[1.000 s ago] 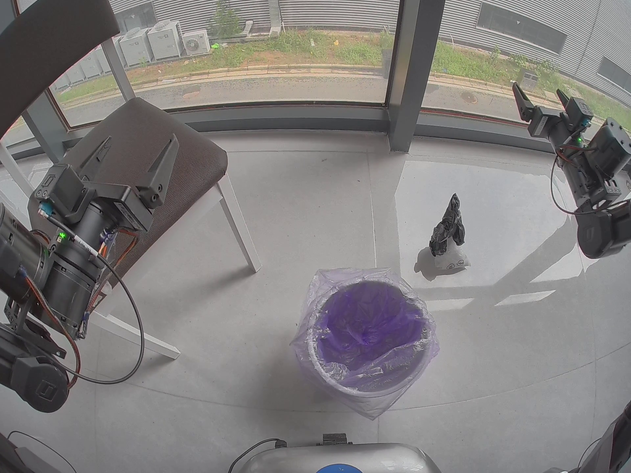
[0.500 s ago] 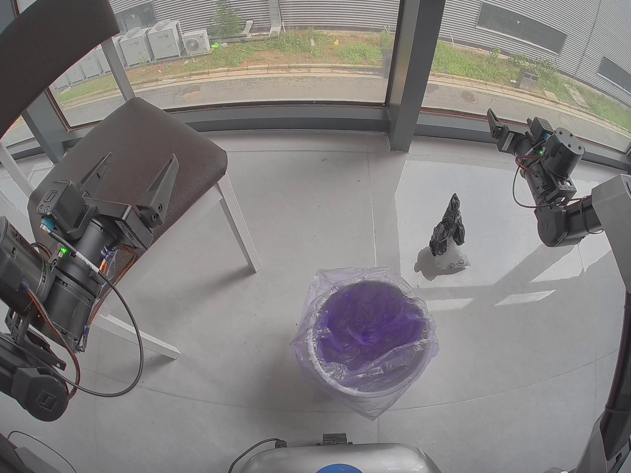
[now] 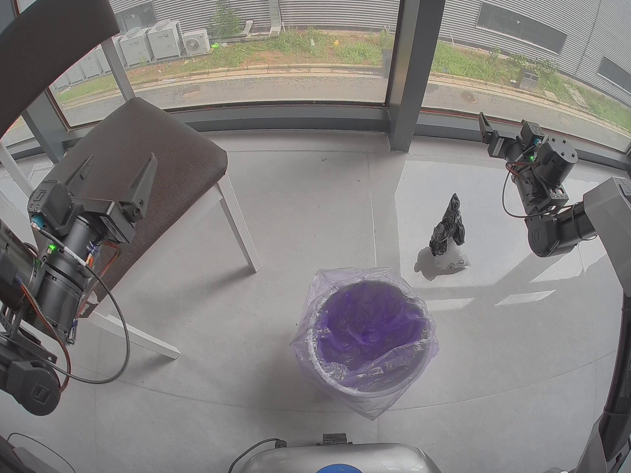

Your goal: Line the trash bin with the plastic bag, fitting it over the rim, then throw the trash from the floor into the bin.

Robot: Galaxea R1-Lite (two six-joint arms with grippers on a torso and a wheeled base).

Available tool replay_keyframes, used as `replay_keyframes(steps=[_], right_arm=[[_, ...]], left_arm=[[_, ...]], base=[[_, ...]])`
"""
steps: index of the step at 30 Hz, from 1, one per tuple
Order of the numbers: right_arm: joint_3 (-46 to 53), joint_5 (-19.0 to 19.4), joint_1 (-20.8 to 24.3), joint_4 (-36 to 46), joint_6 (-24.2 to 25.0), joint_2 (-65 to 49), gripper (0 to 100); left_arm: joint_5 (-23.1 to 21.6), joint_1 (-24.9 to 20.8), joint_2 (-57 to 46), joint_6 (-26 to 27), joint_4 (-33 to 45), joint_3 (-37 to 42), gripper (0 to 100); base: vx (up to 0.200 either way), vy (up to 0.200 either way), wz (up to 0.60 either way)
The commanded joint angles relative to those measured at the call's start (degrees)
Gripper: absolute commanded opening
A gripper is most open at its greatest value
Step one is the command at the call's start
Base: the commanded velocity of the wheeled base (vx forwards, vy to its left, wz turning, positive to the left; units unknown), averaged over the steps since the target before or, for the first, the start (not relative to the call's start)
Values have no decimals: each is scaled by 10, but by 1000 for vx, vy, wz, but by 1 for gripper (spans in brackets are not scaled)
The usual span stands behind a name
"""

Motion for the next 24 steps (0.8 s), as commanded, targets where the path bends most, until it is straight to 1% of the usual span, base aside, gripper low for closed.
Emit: replay_keyframes(steps=[1,5,8,10,14,16,19,20,24], right_arm=[[18,-3,3,-7,-12,-26,100],[6,-3,1,-4,-12,-15,100],[2,-3,-1,-2,-13,-7,100],[-6,-3,-4,5,-12,1,100],[-9,-2,-13,19,-12,6,100],[-24,-3,-22,50,-10,14,100],[-36,-5,-26,65,-6,20,100],[-44,-10,-30,85,-1,28,100],[-43,-12,-37,148,10,28,100]], left_arm=[[2,49,-35,2,-10,7,100],[2,58,-65,2,-10,32,100],[2,63,-78,3,-10,33,100],[1,84,-105,3,-10,37,100],[1,89,-126,3,-10,54,100],[0,89,-136,4,-10,67,100],[0,89,-136,4,-10,69,100],[0,89,-136,4,-10,69,100],[-3,87,-134,5,-10,70,100]], base=[[0,0,0],[0,0,0],[0,0,0],[0,0,0],[0,0,0],[0,0,0],[0,0,0],[0,0,0],[0,0,0]])
